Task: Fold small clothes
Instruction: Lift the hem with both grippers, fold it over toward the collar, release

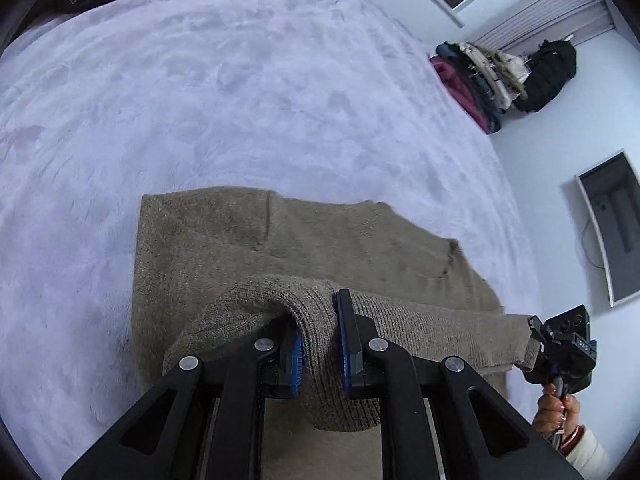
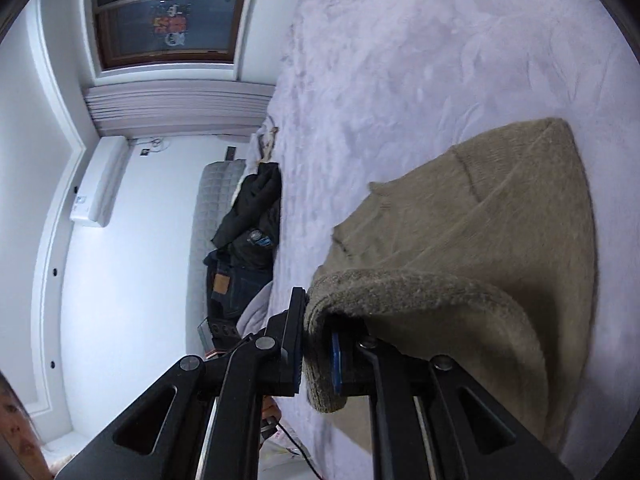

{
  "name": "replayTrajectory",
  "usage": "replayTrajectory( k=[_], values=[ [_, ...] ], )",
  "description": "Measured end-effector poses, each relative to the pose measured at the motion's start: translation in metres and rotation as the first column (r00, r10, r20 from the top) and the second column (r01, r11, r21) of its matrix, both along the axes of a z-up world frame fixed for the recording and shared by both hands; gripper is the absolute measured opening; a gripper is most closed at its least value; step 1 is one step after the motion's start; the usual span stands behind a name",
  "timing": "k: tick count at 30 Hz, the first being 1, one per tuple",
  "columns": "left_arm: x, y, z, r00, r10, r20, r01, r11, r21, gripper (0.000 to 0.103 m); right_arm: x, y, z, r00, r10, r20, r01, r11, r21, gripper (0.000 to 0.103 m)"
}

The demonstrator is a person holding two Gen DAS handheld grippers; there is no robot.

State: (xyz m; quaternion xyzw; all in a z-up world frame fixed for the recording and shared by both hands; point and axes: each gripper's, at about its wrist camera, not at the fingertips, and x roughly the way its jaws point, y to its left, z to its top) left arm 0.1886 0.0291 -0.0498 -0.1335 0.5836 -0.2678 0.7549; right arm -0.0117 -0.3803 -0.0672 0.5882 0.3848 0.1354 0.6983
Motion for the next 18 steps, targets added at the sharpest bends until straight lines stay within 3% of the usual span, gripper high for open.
replayTrajectory(
  k=[2,5,8,9,10,12,13,15,18],
  values=[
    [0.006,-0.006,-0.021,1.000,0.002,-0.030,0.000,0.999,0.053,0.015,0.011,-0.005,-0.027,0.998,-0.001,-0.069,0.000,1.000,-0.017,0.011],
    [0.006,-0.003,-0.025,0.999,0.014,-0.047,-0.012,0.999,0.048,0.016,0.017,-0.013,-0.056,0.989,-0.018,-0.147,0.012,0.999,-0.036,0.012],
    [0.001,0.001,-0.012,0.999,0.006,-0.049,-0.004,0.999,0.048,0.016,0.017,-0.016,-0.055,0.988,-0.022,-0.154,0.019,1.000,-0.018,0.014],
    [-0.001,0.002,-0.005,0.999,-0.002,-0.042,0.004,0.999,0.044,0.016,0.017,-0.016,-0.049,0.988,-0.008,-0.154,0.003,0.999,-0.032,0.021],
    [-0.005,0.004,0.003,0.999,-0.013,-0.032,0.014,0.999,0.037,0.018,0.012,-0.015,-0.043,0.988,0.003,-0.152,-0.009,0.999,-0.040,0.035],
    [-0.014,0.008,0.018,0.999,-0.041,-0.022,0.041,0.999,0.021,0.049,0.004,-0.014,-0.027,0.991,0.024,-0.133,-0.031,0.998,-0.049,0.053],
    [-0.020,0.011,0.026,0.999,-0.049,-0.004,0.049,0.999,0.016,0.071,-0.002,-0.013,-0.019,0.992,0.034,-0.123,-0.042,0.997,-0.058,0.053],
    [-0.026,0.010,0.035,0.997,-0.075,0.016,0.074,0.997,0.019,0.072,-0.014,-0.011,-0.007,0.993,0.049,-0.109,-0.056,0.996,-0.067,0.052],
    [-0.037,0.006,0.031,0.990,-0.139,-0.016,0.139,0.990,0.011,0.072,-0.028,-0.009,-0.002,0.994,0.060,-0.091,-0.065,0.997,-0.044,0.034]
  ],
)
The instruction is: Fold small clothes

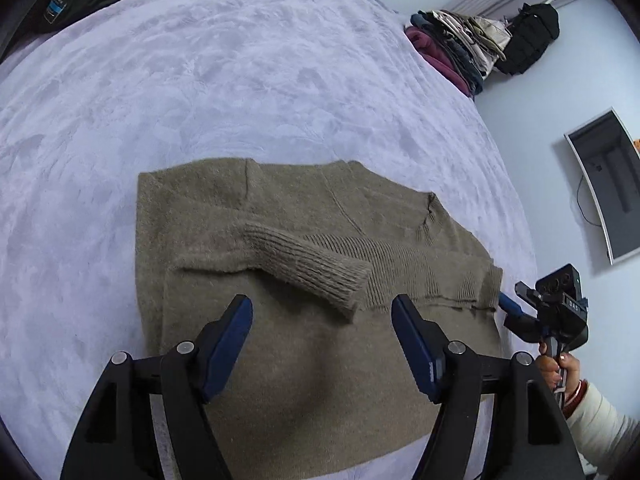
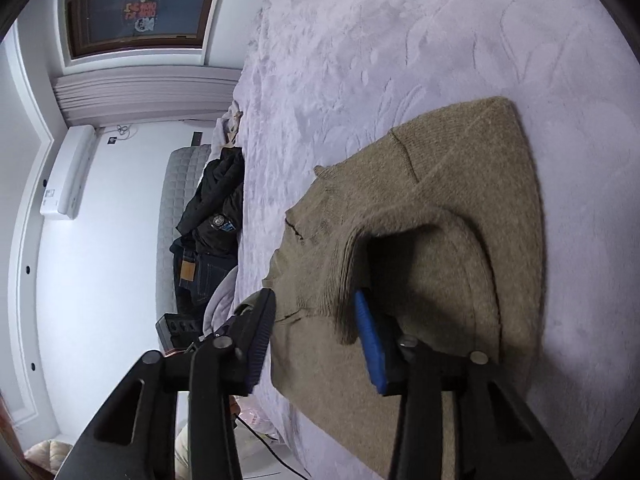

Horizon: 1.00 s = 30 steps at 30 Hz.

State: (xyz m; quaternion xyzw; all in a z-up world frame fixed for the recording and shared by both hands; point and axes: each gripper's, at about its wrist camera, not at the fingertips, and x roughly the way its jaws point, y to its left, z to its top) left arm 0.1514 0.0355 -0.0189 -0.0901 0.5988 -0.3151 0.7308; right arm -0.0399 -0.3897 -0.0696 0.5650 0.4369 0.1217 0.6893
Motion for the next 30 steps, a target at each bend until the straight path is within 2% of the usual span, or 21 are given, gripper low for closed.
replayTrajectory(
  k=[4,7,10,13,14,15,16,17,19,21,23,25,26,27,28,30],
  values=[
    [-0.006,-0.022,-0.030,0.996,-0.053,-0.074,0.056,0.998,0.036,0.072,0.004,0.012,-0.020,0.997,0.060,-0.049,-0.061,0.998,-0.008,0.030],
    [0.005,-0.038,-0.035,0.999,-0.031,-0.035,0.032,0.999,0.035,0.072,0.021,0.016,-0.022,0.998,0.063,0.002,-0.063,0.998,0.031,0.030],
    [0.033,-0.045,-0.033,0.998,0.069,0.010,-0.069,0.997,0.030,0.072,0.044,0.005,-0.017,0.999,0.001,0.048,-0.002,1.000,0.023,0.032],
    [0.058,-0.039,-0.024,0.980,0.196,0.033,-0.197,0.980,0.037,0.072,0.059,-0.021,-0.015,0.989,-0.136,0.057,0.134,0.990,0.047,0.033],
    [0.062,-0.035,-0.018,0.973,0.225,0.059,-0.228,0.973,0.045,0.072,0.060,-0.030,-0.012,0.981,-0.186,0.058,0.182,0.981,0.060,0.036],
    [0.064,-0.030,-0.011,0.967,0.241,0.078,-0.245,0.969,0.041,0.072,0.060,-0.036,-0.009,0.976,-0.210,0.059,0.207,0.977,0.061,0.044],
    [0.064,-0.027,-0.004,0.964,0.248,0.094,-0.252,0.967,0.036,0.072,0.060,-0.040,-0.002,0.974,-0.219,0.063,0.216,0.975,0.044,0.049],
    [0.062,-0.025,0.002,0.964,0.242,0.111,-0.248,0.968,0.041,0.072,0.060,-0.041,0.005,0.976,-0.204,0.071,0.203,0.979,0.018,0.049],
    [0.056,-0.029,0.003,0.970,0.200,0.137,-0.213,0.973,0.086,0.072,0.064,-0.032,0.019,0.991,-0.104,0.082,0.111,0.991,-0.080,0.049],
    [0.052,-0.039,-0.007,0.976,0.156,0.150,-0.180,0.970,0.162,0.072,0.070,-0.016,0.025,0.998,0.004,0.058,0.007,0.982,-0.189,0.049],
    [0.051,-0.045,-0.026,0.978,0.157,0.141,-0.187,0.954,0.235,0.072,0.076,-0.002,0.016,0.998,0.057,0.014,-0.053,0.971,-0.234,0.049],
    [0.050,-0.042,-0.045,0.975,0.193,0.114,-0.217,0.940,0.262,0.072,0.077,0.002,0.004,0.999,0.038,-0.034,-0.046,0.960,-0.277,0.049],
    [0.049,-0.040,-0.050,0.972,0.204,0.115,-0.228,0.937,0.265,0.072,0.075,-0.001,-0.003,0.997,0.012,-0.071,-0.035,0.943,-0.331,0.049],
    [0.047,-0.041,-0.051,0.972,0.199,0.125,-0.226,0.937,0.265,0.072,0.072,-0.007,-0.009,0.996,-0.017,-0.091,-0.017,0.932,-0.362,0.043],
    [0.045,-0.041,-0.049,0.973,0.185,0.136,-0.217,0.937,0.273,0.072,0.065,-0.016,-0.016,0.995,-0.051,-0.084,0.020,0.943,-0.333,0.036],
    [0.041,-0.039,-0.043,0.977,0.154,0.149,-0.193,0.935,0.297,0.072,0.051,-0.032,-0.019,0.991,-0.116,-0.074,0.088,0.950,-0.299,0.039]
  ],
)
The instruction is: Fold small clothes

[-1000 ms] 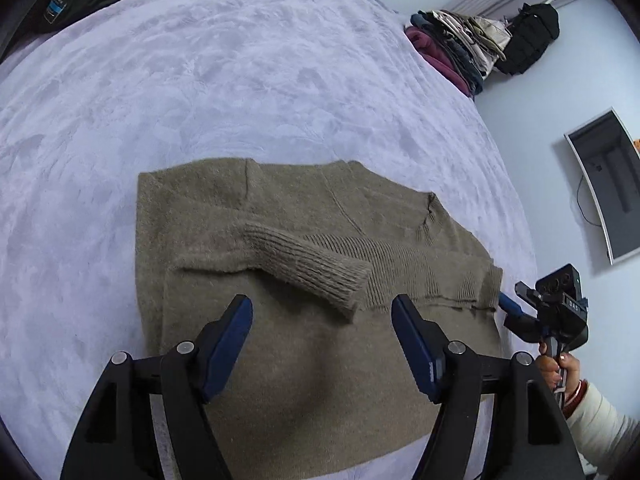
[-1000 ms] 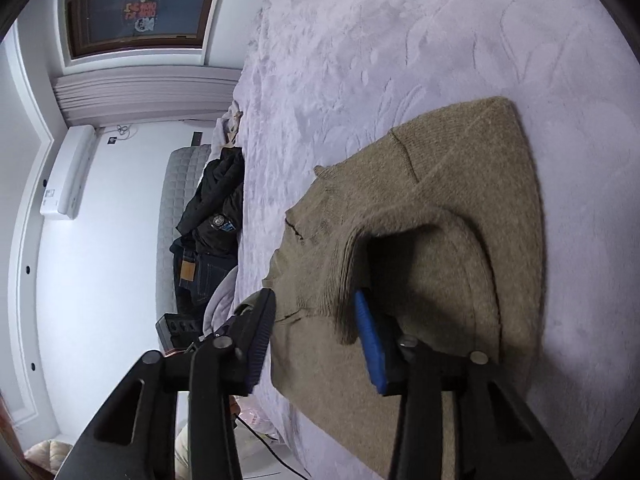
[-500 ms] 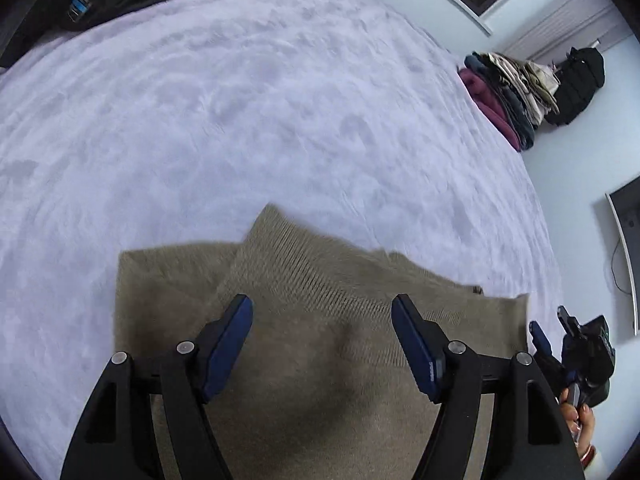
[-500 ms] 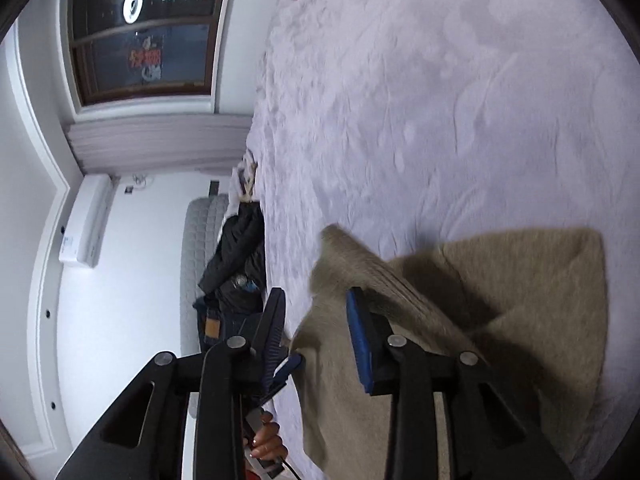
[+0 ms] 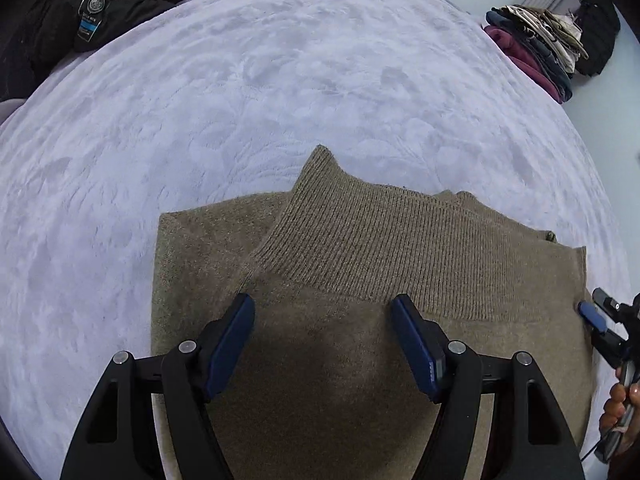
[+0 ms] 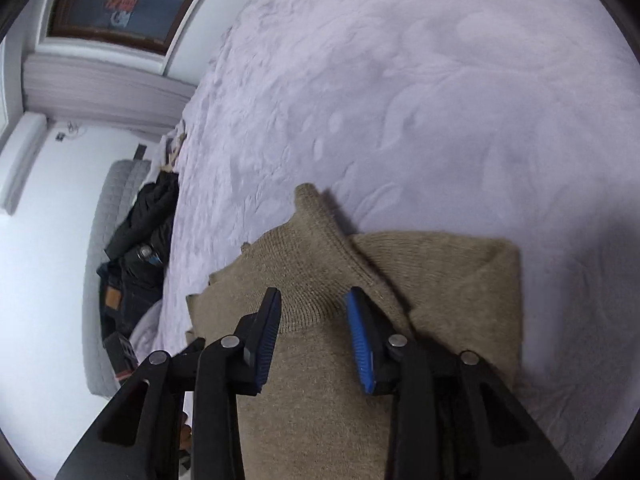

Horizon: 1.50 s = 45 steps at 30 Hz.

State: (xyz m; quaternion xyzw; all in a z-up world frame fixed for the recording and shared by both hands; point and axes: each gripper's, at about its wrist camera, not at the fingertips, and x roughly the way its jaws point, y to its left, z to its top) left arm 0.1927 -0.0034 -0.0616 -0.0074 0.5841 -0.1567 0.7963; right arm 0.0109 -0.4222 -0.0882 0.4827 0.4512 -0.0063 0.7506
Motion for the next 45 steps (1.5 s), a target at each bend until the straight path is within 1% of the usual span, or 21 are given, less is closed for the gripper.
replayTrajectory(
  k=[3,5,8,12,19,24,27,28,30,31,32,33,34,35,36,37,38,39,41,43,45],
  values=[
    [-0.007,0.014,0.010,1.000,0.004,0.001,-0.004,1.000,0.022,0.072,-0.012,-0.010,0.018,1.000,0.014,-0.004,-0.014,0.997,-0.070,0.042],
    [-0.016,0.028,0.019,1.000,0.022,-0.004,-0.022,1.000,0.022,0.072,-0.019,-0.005,0.028,0.999,0.046,-0.006,-0.046,0.996,-0.079,0.049],
    [-0.033,0.045,0.027,1.000,0.022,-0.022,-0.021,0.999,0.035,0.072,-0.036,0.005,0.041,0.996,0.091,-0.004,-0.091,0.994,-0.065,0.050],
    [-0.063,0.059,0.030,0.998,0.007,-0.059,-0.004,0.998,0.056,0.072,-0.060,0.031,0.049,0.991,0.131,0.010,-0.131,0.991,-0.012,0.050],
    [-0.110,0.091,0.023,0.990,-0.001,-0.143,0.006,0.999,0.036,0.072,-0.107,0.092,0.052,0.974,0.220,0.046,-0.224,0.967,0.117,0.052],
    [-0.127,0.097,0.016,0.985,-0.043,-0.170,0.040,0.999,-0.020,0.072,-0.134,0.141,0.037,0.965,0.262,0.026,-0.262,0.945,0.198,0.053],
    [-0.130,0.096,0.014,0.980,-0.085,-0.181,0.071,0.994,-0.083,0.072,-0.149,0.162,0.016,0.973,0.228,-0.038,-0.211,0.943,0.258,0.053],
    [-0.130,0.095,0.015,0.979,-0.099,-0.178,0.084,0.993,-0.088,0.072,-0.152,0.167,0.010,0.977,0.209,-0.050,-0.188,0.945,0.267,0.053],
    [-0.129,0.096,0.013,0.976,-0.128,-0.179,0.110,0.988,-0.111,0.072,-0.156,0.170,0.004,0.986,0.152,-0.065,-0.130,0.956,0.262,0.054],
    [-0.128,0.099,0.010,0.973,-0.136,-0.187,0.113,0.985,-0.129,0.069,-0.158,0.170,0.002,0.992,0.111,-0.063,-0.091,0.962,0.258,0.054],
    [-0.126,0.101,0.008,0.970,-0.139,-0.199,0.111,0.983,-0.146,0.058,-0.161,0.169,0.000,0.997,0.058,-0.059,-0.041,0.965,0.260,0.055],
    [-0.123,0.105,0.004,0.966,-0.139,-0.217,0.105,0.982,-0.160,0.051,-0.162,0.166,-0.002,0.998,0.013,-0.059,0.004,0.963,0.269,0.055],
    [-0.120,0.108,-0.001,0.961,-0.139,-0.238,0.099,0.980,-0.171,0.037,-0.163,0.164,-0.007,0.997,-0.040,-0.061,0.056,0.957,0.284,0.055],
    [-0.118,0.111,-0.004,0.957,-0.142,-0.252,0.096,0.978,-0.185,0.035,-0.164,0.161,-0.010,0.994,-0.086,-0.065,0.101,0.950,0.297,0.055],
    [-0.116,0.113,-0.005,0.955,-0.149,-0.256,0.100,0.976,-0.195,0.030,-0.164,0.159,-0.014,0.989,-0.129,-0.069,0.145,0.939,0.312,0.054],
    [-0.115,0.112,-0.002,0.953,-0.174,-0.249,0.128,0.973,-0.192,0.026,-0.163,0.156,-0.017,0.983,-0.166,-0.078,0.182,0.927,0.327,0.034],
    [-0.117,0.108,0.003,0.952,-0.208,-0.223,0.172,0.970,-0.170,0.024,-0.162,0.154,-0.017,0.979,-0.186,-0.087,0.204,0.923,0.326,0.008],
    [-0.121,0.103,0.009,0.949,-0.253,-0.189,0.228,0.963,-0.142,0.022,-0.160,0.153,-0.013,0.978,-0.188,-0.096,0.208,0.930,0.304,0.008],
    [-0.127,0.095,0.013,0.933,-0.329,-0.145,0.321,0.944,-0.078,0.022,-0.155,0.154,0.006,0.986,-0.161,-0.054,0.169,0.952,0.255,0.008],
    [-0.132,0.095,0.006,0.920,-0.363,-0.146,0.362,0.932,-0.040,0.022,-0.154,0.158,0.020,0.992,-0.120,-0.047,0.127,0.975,0.181,0.008],
    [-0.133,0.099,-0.001,0.921,-0.359,-0.151,0.357,0.933,-0.045,0.022,-0.156,0.159,0.015,0.990,-0.105,-0.093,0.117,0.985,0.130,0.008]
  ],
)
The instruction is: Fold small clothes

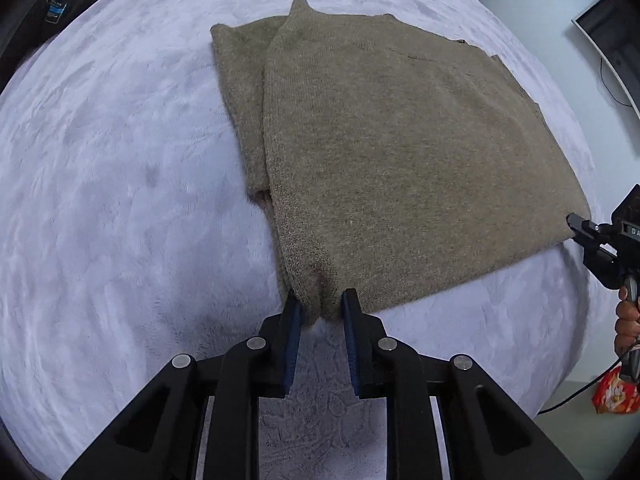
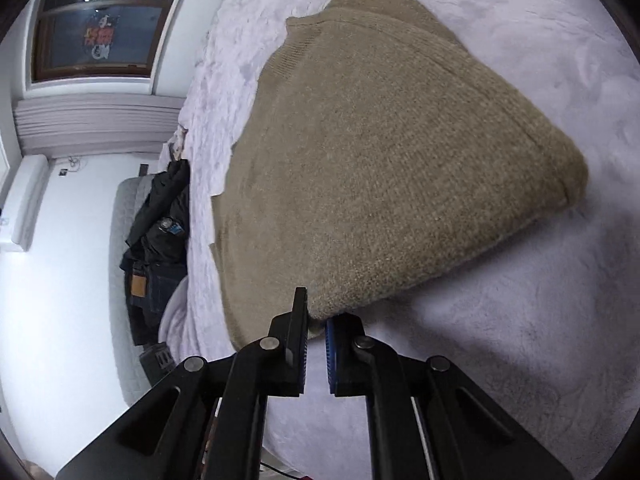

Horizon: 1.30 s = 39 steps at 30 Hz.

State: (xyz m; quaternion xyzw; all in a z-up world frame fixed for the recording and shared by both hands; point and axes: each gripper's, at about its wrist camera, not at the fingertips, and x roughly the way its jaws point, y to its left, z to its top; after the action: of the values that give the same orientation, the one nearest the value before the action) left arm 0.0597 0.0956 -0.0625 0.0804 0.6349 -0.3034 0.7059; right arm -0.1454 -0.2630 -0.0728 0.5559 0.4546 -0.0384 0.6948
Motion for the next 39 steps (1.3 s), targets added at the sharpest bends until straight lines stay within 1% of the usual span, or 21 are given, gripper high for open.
replayTrajectory(
  k=[2,4,6,8,10,11,12,13,14,15,17,21,23,26,27,29,30,33,35,37,39],
  values=[
    [0.001,0.009,-0.002,0.999,0.035,-0.013,-0.035,0.999,-0.017,0.022,-0.005,-0.001,-0.016,0.998,-0.003,-0.059,0.002,1.000,-0.010,0.008],
    [-0.001,0.017,-0.002,0.998,0.057,0.002,-0.057,0.998,0.018,0.022,-0.011,-0.004,-0.028,0.997,-0.021,-0.075,0.021,1.000,0.005,0.008],
    [-0.005,0.032,-0.002,0.997,0.078,0.020,-0.079,0.996,0.050,0.022,-0.013,-0.004,-0.028,0.997,-0.034,-0.069,0.035,0.999,0.000,0.008],
    [-0.005,0.044,0.000,0.994,0.113,0.005,-0.113,0.992,0.051,0.022,-0.012,-0.001,-0.023,0.997,-0.022,-0.073,0.021,1.000,-0.016,0.010],
    [-0.005,0.054,0.003,0.987,0.159,-0.002,-0.159,0.986,0.050,0.022,-0.010,0.005,-0.016,0.997,0.011,-0.074,-0.012,1.000,-0.014,0.013],
    [-0.005,0.056,0.004,0.985,0.174,-0.005,-0.174,0.984,0.044,0.026,-0.008,0.011,-0.011,0.996,0.040,-0.080,-0.042,0.999,-0.019,0.014],
    [-0.007,0.059,0.007,0.982,0.188,-0.009,-0.187,0.982,0.035,0.036,-0.004,0.019,-0.005,0.994,0.074,-0.078,-0.076,0.997,-0.023,0.020],
    [-0.007,0.061,0.009,0.978,0.206,-0.007,-0.206,0.978,0.026,0.074,-0.001,0.029,0.000,0.992,0.104,-0.067,-0.106,0.994,-0.026,0.031],
    [-0.009,0.062,0.012,0.973,0.232,0.010,-0.232,0.973,0.015,0.089,0.002,0.041,0.005,0.989,0.137,-0.050,-0.138,0.990,-0.020,0.054],
    [-0.010,0.063,0.015,0.969,0.247,0.029,-0.247,0.969,0.003,0.089,0.010,0.057,0.008,0.984,0.176,-0.028,-0.176,0.984,0.002,0.063],
    [-0.013,0.064,0.013,0.964,0.265,0.020,-0.265,0.964,0.002,0.089,0.029,0.089,0.006,0.971,0.236,0.021,-0.237,0.969,0.073,0.065],
    [-0.014,0.083,0.013,0.944,0.331,0.018,-0.331,0.944,0.002,0.089,0.076,0.151,-0.022,0.959,0.274,0.069,-0.283,0.936,0.209,0.065],
    [-0.016,0.099,0.015,0.938,0.346,0.018,-0.346,0.938,0.002,0.089,0.097,0.173,-0.043,0.969,0.237,0.076,-0.249,0.930,0.271,0.064],
    [-0.021,0.110,0.018,0.937,0.346,0.046,-0.347,0.938,0.018,0.089,0.121,0.192,-0.070,0.986,0.158,0.062,-0.169,0.931,0.322,0.063],
    [-0.023,0.113,0.020,0.938,0.340,0.065,-0.343,0.939,0.030,0.089,0.124,0.194,-0.073,0.988,0.142,0.058,-0.153,0.932,0.328,0.060],
    [-0.025,0.119,0.022,0.940,0.330,0.083,-0.334,0.942,0.040,0.089,0.131,0.201,-0.077,0.991,0.120,0.051,-0.130,0.928,0.349,0.038],
    [-0.026,0.121,0.023,0.941,0.328,0.085,-0.332,0.942,0.039,0.089,0.133,0.203,-0.078,0.992,0.121,0.048,-0.130,0.922,0.364,0.008],
    [-0.027,0.129,0.024,0.940,0.329,0.089,-0.332,0.943,0.022,0.089,0.138,0.209,-0.069,0.987,0.147,0.063,-0.160,0.930,0.332,0.008],
    [-0.026,0.121,0.021,0.941,0.326,0.088,-0.329,0.944,0.022,0.089,0.135,0.212,-0.070,0.983,0.183,0.022,-0.182,0.939,0.290,0.008],
    [-0.027,0.116,0.014,0.944,0.320,0.078,-0.324,0.945,0.037,0.089,0.130,0.216,-0.084,0.980,0.198,-0.032,-0.181,0.940,0.290,0.008],
    [-0.028,0.112,0.011,0.946,0.317,0.068,-0.320,0.947,0.038,0.089,0.131,0.219,-0.084,0.973,0.228,-0.022,-0.215,0.942,0.258,0.008]
  ],
)
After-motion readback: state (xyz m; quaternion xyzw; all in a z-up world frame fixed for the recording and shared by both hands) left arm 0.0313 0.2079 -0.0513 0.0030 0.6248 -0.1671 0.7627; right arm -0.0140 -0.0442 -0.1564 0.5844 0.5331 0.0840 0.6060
